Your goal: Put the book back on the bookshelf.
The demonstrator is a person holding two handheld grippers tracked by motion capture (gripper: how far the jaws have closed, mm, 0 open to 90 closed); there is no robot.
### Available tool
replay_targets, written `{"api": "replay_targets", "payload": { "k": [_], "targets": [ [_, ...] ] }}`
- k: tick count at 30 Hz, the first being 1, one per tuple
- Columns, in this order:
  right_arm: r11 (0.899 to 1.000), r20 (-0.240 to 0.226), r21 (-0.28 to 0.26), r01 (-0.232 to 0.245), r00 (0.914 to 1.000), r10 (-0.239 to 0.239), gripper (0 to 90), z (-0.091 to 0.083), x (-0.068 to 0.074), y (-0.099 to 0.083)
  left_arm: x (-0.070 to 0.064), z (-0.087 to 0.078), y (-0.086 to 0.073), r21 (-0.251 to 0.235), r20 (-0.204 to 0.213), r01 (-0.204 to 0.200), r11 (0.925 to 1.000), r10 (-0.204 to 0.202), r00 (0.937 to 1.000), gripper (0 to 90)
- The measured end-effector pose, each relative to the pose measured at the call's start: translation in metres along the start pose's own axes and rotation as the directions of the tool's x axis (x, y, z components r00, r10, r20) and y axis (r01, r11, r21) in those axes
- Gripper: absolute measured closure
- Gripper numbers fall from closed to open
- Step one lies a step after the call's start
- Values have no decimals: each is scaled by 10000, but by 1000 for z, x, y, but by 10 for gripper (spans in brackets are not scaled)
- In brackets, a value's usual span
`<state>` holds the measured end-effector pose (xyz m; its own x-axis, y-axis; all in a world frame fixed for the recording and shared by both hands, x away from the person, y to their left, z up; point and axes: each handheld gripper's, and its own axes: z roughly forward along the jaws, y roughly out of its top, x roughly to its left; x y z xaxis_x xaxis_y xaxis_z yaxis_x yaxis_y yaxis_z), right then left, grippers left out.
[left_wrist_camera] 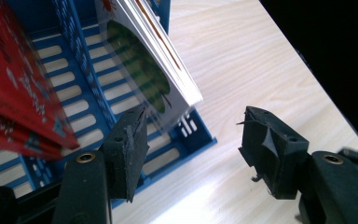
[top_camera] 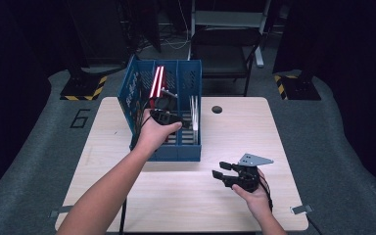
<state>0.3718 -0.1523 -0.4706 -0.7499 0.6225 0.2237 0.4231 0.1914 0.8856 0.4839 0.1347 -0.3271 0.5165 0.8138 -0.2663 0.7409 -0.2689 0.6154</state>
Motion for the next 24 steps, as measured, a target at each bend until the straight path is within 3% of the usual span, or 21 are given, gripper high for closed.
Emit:
{"api": "replay_targets", "payload": {
  "k": [13,17,19,24],
  "targets": [
    [10000,-26,86,50,10000,-50,475,1,1,0,-1,-17,-33,1,405,-494,9988,494,9980,401],
    [9999,20,97,42,10000,-42,473,1,1,0,-2,-17,-44,106,554,-717,9974,710,9959,400],
    [9999,-15,126,56,10000,-56,471,1,2,-1,-2,-17,-49,55,601,-628,9980,624,9962,397],
    [9999,13,153,32,10000,-32,468,0,1,-1,3,-12,-75,236,822,-754,9969,733,9939,397]
  ]
}}
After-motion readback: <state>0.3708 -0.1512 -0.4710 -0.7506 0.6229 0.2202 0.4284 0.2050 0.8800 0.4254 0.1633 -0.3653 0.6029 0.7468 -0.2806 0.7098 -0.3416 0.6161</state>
